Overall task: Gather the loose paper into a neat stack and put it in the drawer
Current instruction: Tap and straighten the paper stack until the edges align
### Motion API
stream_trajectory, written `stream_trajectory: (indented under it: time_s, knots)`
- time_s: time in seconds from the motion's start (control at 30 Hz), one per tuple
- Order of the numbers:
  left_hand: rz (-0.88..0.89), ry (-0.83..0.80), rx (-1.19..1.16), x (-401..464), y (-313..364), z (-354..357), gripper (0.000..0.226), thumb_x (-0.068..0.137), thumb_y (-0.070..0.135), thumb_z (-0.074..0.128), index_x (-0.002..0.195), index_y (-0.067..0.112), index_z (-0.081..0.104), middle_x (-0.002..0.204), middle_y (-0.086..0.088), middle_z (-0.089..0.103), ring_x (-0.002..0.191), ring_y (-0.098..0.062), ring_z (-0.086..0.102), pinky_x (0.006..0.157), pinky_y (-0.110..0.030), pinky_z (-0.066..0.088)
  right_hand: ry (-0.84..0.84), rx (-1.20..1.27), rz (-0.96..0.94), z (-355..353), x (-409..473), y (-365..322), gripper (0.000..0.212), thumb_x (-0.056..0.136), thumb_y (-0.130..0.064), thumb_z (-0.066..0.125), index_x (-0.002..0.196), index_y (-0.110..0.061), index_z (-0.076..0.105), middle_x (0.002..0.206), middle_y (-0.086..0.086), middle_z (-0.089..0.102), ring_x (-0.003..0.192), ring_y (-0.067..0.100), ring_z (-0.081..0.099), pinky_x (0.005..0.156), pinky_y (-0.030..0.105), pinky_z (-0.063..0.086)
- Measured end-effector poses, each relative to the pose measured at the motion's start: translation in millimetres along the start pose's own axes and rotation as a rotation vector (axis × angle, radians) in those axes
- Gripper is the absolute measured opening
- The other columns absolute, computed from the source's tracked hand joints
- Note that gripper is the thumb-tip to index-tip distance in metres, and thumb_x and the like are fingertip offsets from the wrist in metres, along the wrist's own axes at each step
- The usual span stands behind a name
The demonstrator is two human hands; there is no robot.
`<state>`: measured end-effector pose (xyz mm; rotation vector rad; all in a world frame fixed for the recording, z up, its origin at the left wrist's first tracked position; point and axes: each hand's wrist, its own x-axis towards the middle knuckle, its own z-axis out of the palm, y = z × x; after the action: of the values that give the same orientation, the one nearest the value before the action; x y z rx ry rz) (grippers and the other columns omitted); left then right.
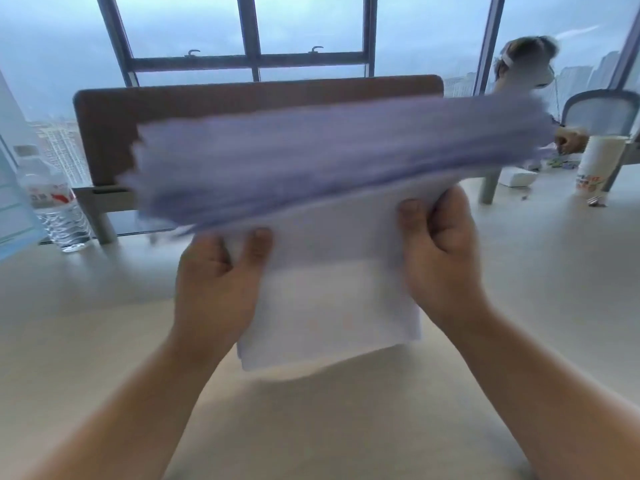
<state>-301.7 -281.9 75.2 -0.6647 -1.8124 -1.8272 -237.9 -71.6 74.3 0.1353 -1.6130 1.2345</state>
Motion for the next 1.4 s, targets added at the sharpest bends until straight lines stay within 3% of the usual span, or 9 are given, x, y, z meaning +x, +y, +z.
stream_trajectory:
  time_s: [0.17,0.3,0.47,0.57,0.8,0.97,1.07,1.23,1.4]
  knots:
    - [-0.004,-0.046,-0.059,4,-6,-2,0.016,0.092,0.032,0.074,0.085,0.045,0.070,0.085,0.022,0.075,0.075,0.000,0.068,0.069,-0.027,0.057,0.027,-0.066,-0.047,-7,10,-5,0.015,0.099,-0.023,0.057,0.098,-0.038,0.055,0.090,-0.025,0.063,0.084,-0.001,0.058,0.073,0.024,0.049]
    - [-0.061,-0.172,-0.206,2,-12,3,0.027,0.094,0.022,0.074,0.108,0.045,0.069,0.109,0.014,0.077,0.100,-0.009,0.073,0.082,-0.029,0.059,-0.034,0.127,-0.006,-3,4,1,0.022,0.096,-0.021,0.057,0.115,-0.031,0.055,0.109,-0.007,0.065,0.099,0.013,0.062,0.086,0.042,0.054]
    - [-0.073,-0.153,-0.172,2,-13,5,0.036,0.101,0.001,0.062,0.125,0.027,0.057,0.117,0.018,0.074,0.110,-0.003,0.069,0.089,-0.021,0.055,-0.045,0.075,-0.024,1,0,2,0.040,0.092,-0.015,0.057,0.127,-0.035,0.051,0.121,-0.020,0.064,0.115,0.007,0.060,0.100,0.031,0.048]
    - [-0.072,-0.068,-0.059,1,-13,4,0.025,0.100,0.010,0.066,0.109,0.034,0.063,0.103,0.023,0.076,0.095,0.000,0.071,0.082,-0.026,0.057,-0.026,-0.034,-0.008,2,2,0,0.042,0.094,-0.013,0.058,0.123,-0.042,0.049,0.115,-0.031,0.063,0.110,-0.002,0.061,0.094,0.019,0.046]
    - [-0.006,0.037,0.071,-6,-7,6,0.025,0.097,0.020,0.071,0.088,0.043,0.068,0.088,0.029,0.074,0.079,0.005,0.070,0.070,-0.020,0.056,-0.141,-0.125,-0.071,0,-4,-8,0.026,0.099,-0.012,0.058,0.124,-0.015,0.064,0.096,0.003,0.071,0.087,0.028,0.067,0.074,0.046,0.055]
    - [-0.129,-0.048,-0.087,0,-18,7,0.036,0.096,0.016,0.069,0.104,0.051,0.062,0.108,0.015,0.075,0.100,-0.012,0.074,0.086,-0.041,0.060,-0.149,-0.140,0.050,2,-4,6,0.050,0.099,-0.006,0.056,0.137,-0.034,0.043,0.113,-0.032,0.060,0.101,-0.005,0.060,0.083,0.017,0.051]
    - [-0.282,-0.140,-0.055,-2,-29,7,0.022,0.100,0.022,0.066,0.116,0.038,0.063,0.108,0.013,0.077,0.103,-0.015,0.074,0.091,-0.045,0.060,-0.188,-0.193,0.181,4,-8,24,0.046,0.099,-0.010,0.053,0.140,-0.028,0.042,0.115,-0.027,0.060,0.098,-0.011,0.058,0.074,0.005,0.042]
    - [-0.182,-0.196,0.040,-6,-26,6,0.021,0.093,0.040,0.060,0.112,0.046,0.066,0.106,0.017,0.077,0.098,-0.010,0.075,0.090,-0.049,0.060,-0.191,-0.259,0.102,7,-11,17,0.047,0.099,-0.002,0.049,0.142,-0.019,0.045,0.113,-0.030,0.056,0.096,-0.015,0.055,0.073,0.002,0.038]
    - [-0.215,-0.193,-0.310,2,-16,8,0.023,0.099,0.013,0.066,0.117,0.028,0.066,0.107,0.006,0.079,0.100,-0.016,0.075,0.084,-0.035,0.061,-0.145,-0.211,-0.031,-1,1,4,0.047,0.098,-0.002,0.054,0.143,-0.015,0.045,0.115,-0.041,0.056,0.102,-0.015,0.055,0.085,0.008,0.043]
